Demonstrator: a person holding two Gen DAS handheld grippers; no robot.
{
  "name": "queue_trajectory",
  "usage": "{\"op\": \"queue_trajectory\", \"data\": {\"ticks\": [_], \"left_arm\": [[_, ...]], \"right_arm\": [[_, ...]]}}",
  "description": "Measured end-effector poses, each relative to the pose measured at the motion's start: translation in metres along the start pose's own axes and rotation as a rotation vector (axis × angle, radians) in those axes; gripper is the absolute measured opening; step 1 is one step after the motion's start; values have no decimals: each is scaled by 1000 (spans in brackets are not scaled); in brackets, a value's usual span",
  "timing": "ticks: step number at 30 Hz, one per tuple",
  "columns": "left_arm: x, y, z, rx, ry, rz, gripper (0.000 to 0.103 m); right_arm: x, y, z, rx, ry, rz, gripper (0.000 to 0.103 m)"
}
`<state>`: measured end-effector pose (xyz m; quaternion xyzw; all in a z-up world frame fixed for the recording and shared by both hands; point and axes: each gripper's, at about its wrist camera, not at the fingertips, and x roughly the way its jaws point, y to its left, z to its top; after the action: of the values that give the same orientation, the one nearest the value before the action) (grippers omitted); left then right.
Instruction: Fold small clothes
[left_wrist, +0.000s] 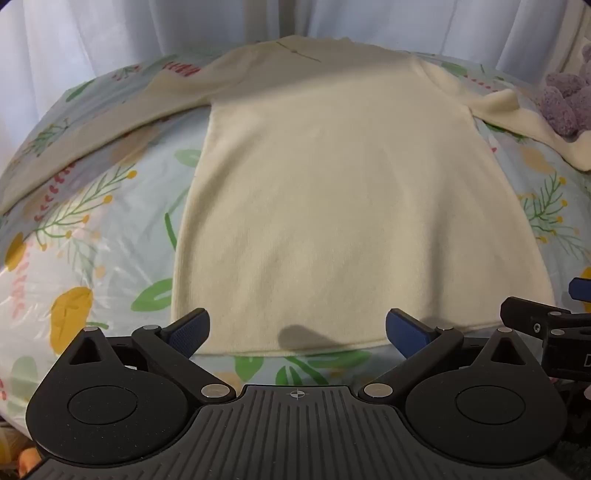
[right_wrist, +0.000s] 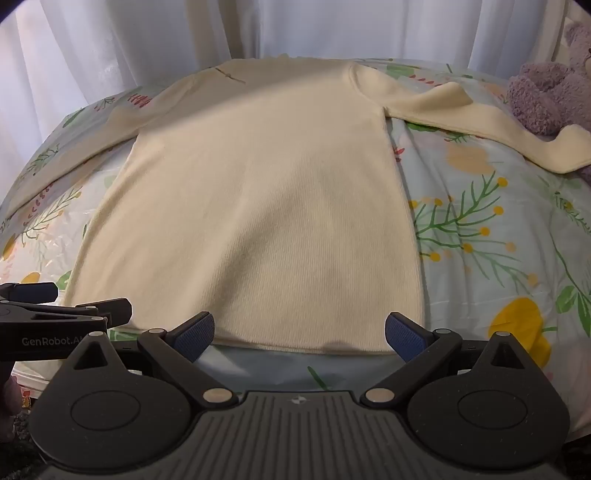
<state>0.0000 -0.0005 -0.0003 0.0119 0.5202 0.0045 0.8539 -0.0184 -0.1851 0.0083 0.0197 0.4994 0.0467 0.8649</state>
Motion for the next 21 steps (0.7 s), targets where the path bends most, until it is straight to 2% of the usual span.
{"op": "queue_trajectory", "data": {"ticks": [21], "left_arm": [[3, 2, -1, -9, 2, -8, 103]], "right_arm": [[1, -2, -1, 5, -1, 6, 99]]}}
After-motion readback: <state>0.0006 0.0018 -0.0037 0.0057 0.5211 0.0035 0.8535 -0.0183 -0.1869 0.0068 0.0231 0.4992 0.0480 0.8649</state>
